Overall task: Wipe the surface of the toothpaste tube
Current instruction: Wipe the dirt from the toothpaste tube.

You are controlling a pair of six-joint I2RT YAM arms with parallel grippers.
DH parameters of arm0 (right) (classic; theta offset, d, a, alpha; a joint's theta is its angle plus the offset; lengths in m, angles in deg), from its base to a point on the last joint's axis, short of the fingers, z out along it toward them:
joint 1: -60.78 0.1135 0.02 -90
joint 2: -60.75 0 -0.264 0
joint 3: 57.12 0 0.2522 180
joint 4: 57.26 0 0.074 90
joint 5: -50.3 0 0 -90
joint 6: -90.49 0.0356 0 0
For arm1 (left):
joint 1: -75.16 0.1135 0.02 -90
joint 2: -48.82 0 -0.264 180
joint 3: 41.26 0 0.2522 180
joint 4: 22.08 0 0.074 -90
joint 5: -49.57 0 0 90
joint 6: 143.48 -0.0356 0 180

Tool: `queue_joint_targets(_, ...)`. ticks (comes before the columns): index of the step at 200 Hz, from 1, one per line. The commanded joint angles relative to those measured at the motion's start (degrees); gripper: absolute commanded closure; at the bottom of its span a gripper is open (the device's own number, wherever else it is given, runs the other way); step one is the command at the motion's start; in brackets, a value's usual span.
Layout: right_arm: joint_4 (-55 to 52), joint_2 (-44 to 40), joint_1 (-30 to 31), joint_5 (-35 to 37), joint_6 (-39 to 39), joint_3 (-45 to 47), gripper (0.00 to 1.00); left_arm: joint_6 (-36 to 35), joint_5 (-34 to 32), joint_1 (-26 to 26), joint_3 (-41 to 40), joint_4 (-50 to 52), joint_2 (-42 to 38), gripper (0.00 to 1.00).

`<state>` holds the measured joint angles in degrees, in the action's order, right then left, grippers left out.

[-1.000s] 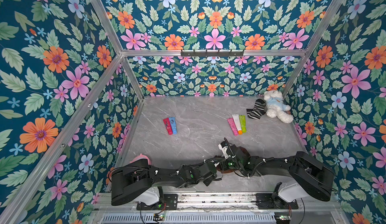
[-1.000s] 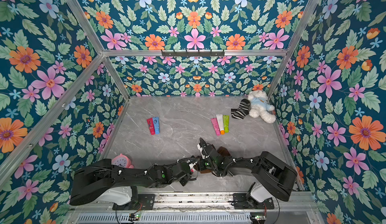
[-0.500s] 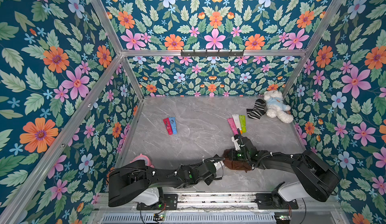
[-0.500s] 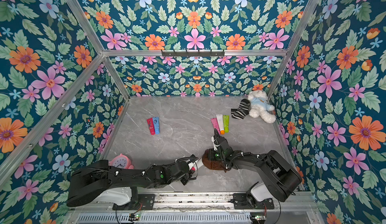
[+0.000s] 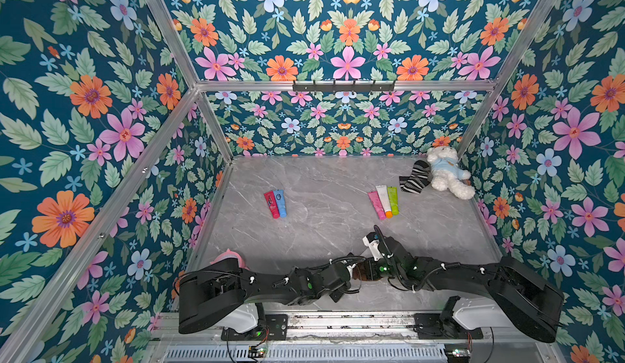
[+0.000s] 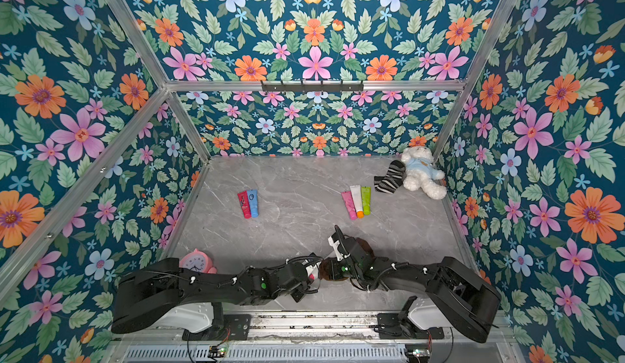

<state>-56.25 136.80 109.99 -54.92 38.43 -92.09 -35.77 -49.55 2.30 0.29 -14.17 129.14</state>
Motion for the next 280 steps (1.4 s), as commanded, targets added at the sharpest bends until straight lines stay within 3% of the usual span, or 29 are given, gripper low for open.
queue_joint_targets(1,-7.2,-0.4,0.0,-0.1,1.5,0.8,1.00,0.0,-2.6,0.2,0.3,-3.1,-0.5,1.00)
queue_joint_targets(35,-7.1,-0.3,-7.8,0.0,0.3,1.7,1.00,0.1,-2.5,0.1,-0.3,-3.6,-1.8,1.00)
queue_joint_targets(62,-13.2,-4.3,-11.9,3.6,-1.6,0.1,1.00,0.2,-2.7,0.1,-0.5,-3.6,-1.9,1.00)
queue_joint_targets(113,-14.6,-10.3,-10.9,-4.7,-4.6,-3.9,1.00,-0.4,-2.5,-0.2,0.8,-3.1,0.5,1.00)
queue_joint_targets(188,-4.8,6.0,-5.4,-10.1,-3.8,-7.8,1.00,-0.2,-2.8,-0.4,0.4,-3.3,-0.1,1.00)
queue_joint_targets(223,-10.4,5.9,-9.0,-3.2,-3.1,-7.1,1.00,0.0,-2.9,-0.4,0.3,-3.1,-0.4,1.00)
queue_joint_targets(258,-19.7,3.1,-13.8,8.1,-4.8,-7.5,1.00,0.1,-2.8,-0.3,-0.1,-3.4,-1.3,1.00)
queue_joint_targets(280,-18.8,2.4,-14.1,6.3,-6.2,-8.1,1.00,0.1,-2.6,-0.4,-0.1,-3.4,-1.3,1.00)
